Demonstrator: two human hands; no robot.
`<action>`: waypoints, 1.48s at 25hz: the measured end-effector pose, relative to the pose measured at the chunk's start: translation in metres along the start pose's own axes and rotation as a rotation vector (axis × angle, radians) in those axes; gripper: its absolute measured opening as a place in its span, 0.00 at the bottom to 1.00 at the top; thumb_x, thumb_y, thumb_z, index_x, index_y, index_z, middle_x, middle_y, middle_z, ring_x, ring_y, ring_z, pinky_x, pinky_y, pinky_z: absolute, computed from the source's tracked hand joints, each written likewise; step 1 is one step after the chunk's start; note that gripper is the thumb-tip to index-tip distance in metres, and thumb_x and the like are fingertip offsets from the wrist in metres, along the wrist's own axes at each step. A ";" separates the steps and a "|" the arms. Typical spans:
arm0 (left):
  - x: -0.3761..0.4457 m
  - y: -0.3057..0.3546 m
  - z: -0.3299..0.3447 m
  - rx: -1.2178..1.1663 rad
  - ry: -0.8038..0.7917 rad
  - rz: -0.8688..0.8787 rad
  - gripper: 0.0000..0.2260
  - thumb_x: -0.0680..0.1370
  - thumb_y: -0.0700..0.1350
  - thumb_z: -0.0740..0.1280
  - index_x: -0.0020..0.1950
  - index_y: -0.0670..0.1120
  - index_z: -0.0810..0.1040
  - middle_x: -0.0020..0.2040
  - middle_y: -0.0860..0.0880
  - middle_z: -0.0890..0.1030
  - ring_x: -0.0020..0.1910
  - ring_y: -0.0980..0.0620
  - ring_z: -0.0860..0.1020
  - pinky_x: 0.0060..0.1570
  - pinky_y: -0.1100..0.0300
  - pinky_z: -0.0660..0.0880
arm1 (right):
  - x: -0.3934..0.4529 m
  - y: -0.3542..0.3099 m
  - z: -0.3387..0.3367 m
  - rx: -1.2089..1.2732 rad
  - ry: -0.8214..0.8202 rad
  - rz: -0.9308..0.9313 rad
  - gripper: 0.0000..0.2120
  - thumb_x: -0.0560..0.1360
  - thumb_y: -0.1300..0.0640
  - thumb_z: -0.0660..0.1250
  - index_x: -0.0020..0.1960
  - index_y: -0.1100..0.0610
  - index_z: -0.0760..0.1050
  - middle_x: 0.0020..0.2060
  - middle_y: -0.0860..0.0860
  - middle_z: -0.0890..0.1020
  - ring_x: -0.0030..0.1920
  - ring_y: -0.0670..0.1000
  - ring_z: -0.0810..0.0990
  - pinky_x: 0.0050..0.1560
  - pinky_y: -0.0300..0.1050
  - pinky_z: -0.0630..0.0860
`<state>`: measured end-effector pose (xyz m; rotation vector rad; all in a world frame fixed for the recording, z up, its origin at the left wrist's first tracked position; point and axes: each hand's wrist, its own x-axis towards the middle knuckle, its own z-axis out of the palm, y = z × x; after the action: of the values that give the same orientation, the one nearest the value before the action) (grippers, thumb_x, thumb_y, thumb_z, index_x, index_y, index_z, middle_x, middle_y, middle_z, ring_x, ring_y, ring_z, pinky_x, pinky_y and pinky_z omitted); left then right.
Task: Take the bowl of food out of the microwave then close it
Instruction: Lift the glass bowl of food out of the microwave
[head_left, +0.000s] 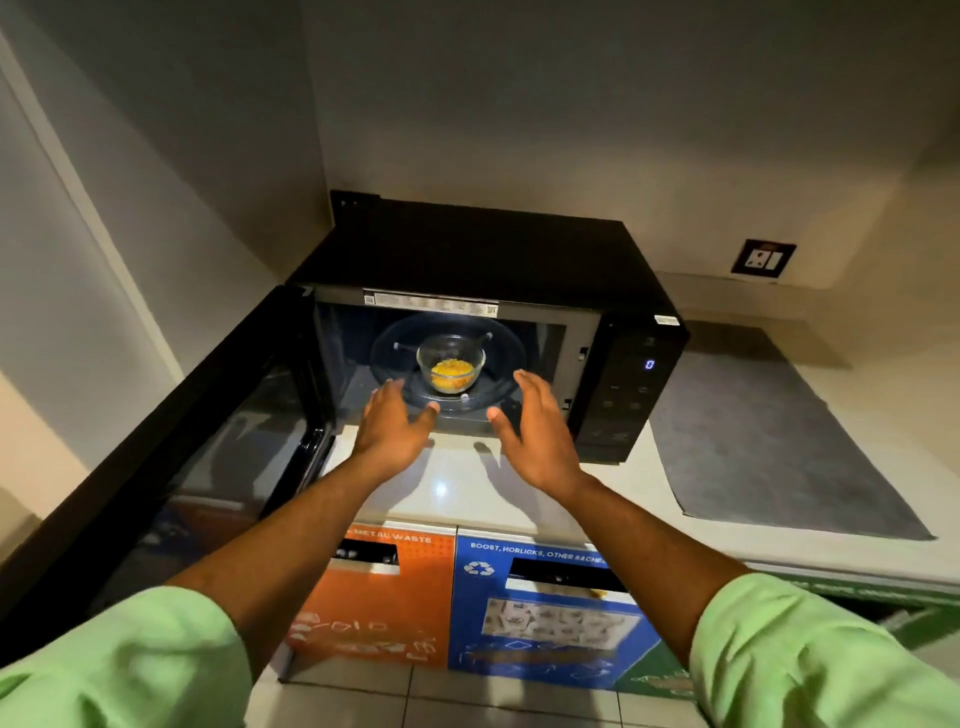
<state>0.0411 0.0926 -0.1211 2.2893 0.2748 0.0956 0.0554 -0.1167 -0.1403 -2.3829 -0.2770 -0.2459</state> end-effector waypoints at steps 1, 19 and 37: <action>0.014 -0.004 0.006 -0.055 0.004 -0.009 0.31 0.79 0.55 0.66 0.77 0.44 0.62 0.77 0.41 0.67 0.76 0.39 0.66 0.74 0.45 0.65 | 0.011 0.001 0.011 0.077 0.002 0.052 0.31 0.82 0.43 0.61 0.80 0.55 0.59 0.79 0.54 0.64 0.78 0.55 0.65 0.74 0.49 0.64; 0.191 -0.017 0.085 -1.029 0.200 -0.206 0.10 0.83 0.41 0.58 0.60 0.41 0.76 0.58 0.40 0.80 0.63 0.39 0.78 0.69 0.45 0.72 | 0.176 0.024 0.116 1.073 0.129 0.394 0.17 0.86 0.58 0.54 0.69 0.65 0.74 0.64 0.62 0.81 0.62 0.54 0.81 0.60 0.40 0.77; 0.059 0.021 0.062 -0.891 0.159 -0.145 0.15 0.84 0.41 0.53 0.61 0.42 0.78 0.59 0.38 0.83 0.60 0.40 0.81 0.64 0.43 0.76 | 0.067 -0.023 0.053 1.079 0.157 0.406 0.14 0.85 0.60 0.55 0.63 0.58 0.77 0.60 0.59 0.84 0.55 0.49 0.84 0.51 0.35 0.81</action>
<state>0.1119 0.0474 -0.1478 1.3751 0.3852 0.2669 0.1187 -0.0552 -0.1475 -1.2957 0.1406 -0.0529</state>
